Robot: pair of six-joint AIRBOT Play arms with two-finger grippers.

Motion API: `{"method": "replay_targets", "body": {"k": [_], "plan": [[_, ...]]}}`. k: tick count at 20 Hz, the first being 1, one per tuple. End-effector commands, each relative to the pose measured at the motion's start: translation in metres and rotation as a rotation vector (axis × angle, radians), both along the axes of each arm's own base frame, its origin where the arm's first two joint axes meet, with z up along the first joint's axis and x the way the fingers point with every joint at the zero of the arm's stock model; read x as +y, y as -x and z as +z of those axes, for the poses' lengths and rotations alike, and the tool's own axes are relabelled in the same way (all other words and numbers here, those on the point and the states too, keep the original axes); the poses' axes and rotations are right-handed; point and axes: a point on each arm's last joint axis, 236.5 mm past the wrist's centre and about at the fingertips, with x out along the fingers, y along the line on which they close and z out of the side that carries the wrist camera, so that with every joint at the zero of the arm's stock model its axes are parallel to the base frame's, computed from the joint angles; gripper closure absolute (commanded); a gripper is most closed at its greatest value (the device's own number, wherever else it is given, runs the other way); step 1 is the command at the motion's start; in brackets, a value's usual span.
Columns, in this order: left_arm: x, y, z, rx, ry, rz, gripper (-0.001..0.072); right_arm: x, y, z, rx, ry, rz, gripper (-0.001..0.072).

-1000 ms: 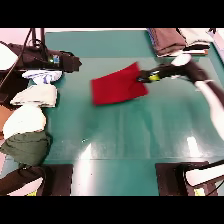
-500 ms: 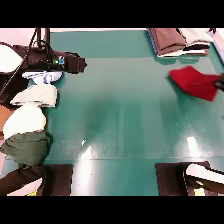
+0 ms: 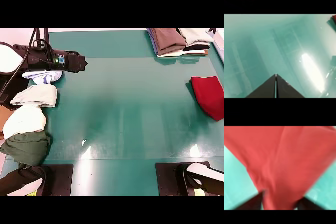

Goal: Fold the shirts.

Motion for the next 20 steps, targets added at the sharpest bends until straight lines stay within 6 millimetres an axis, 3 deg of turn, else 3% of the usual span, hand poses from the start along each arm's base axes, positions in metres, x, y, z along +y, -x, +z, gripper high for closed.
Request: {"method": "replay_targets", "body": {"k": [1, 2, 4, 6, 8, 10, 13, 16, 17, 20], "plan": [[0.000, 0.004, -0.006, 0.024, -0.015, -0.009, 0.0683, -0.015, 0.032, 0.001, 0.135, 0.058, 0.026, 0.0148], [0.001, 0.007, -0.009, 0.040, -0.026, -0.015, 0.0682, -0.024, 0.040, 0.013, 0.156, 0.073, -0.002, 0.0148], [0.002, 0.011, -0.014, 0.060, -0.038, -0.022, 0.0682, -0.032, 0.038, 0.039, 0.122, 0.062, -0.062, 0.0149], [0.002, 0.011, -0.014, 0.063, -0.039, -0.023, 0.0682, -0.019, 0.011, 0.067, 0.012, 0.016, -0.044, 0.0150], [0.001, 0.011, -0.013, 0.060, -0.034, -0.022, 0.0682, 0.013, -0.022, 0.090, -0.083, -0.017, 0.034, 0.0158], [0.001, 0.010, -0.013, 0.058, -0.034, -0.020, 0.0682, 0.061, -0.050, 0.103, -0.137, -0.013, 0.147, 0.0158], [0.001, 0.011, -0.014, 0.063, -0.036, -0.022, 0.0682, 0.146, -0.077, 0.112, -0.185, 0.012, 0.345, 0.0158], [0.000, 0.004, -0.006, 0.026, -0.015, -0.009, 0.0682, 0.233, -0.084, 0.117, -0.223, 0.029, 0.557, 0.0162], [0.000, 0.002, -0.003, 0.013, -0.008, -0.005, 0.0682, 0.258, -0.085, 0.120, -0.235, 0.033, 0.626, 0.0230], [0.000, -0.004, 0.004, -0.019, 0.011, 0.008, 0.0682, 0.319, -0.077, 0.129, -0.272, 0.068, 0.839, 0.0704]]}}
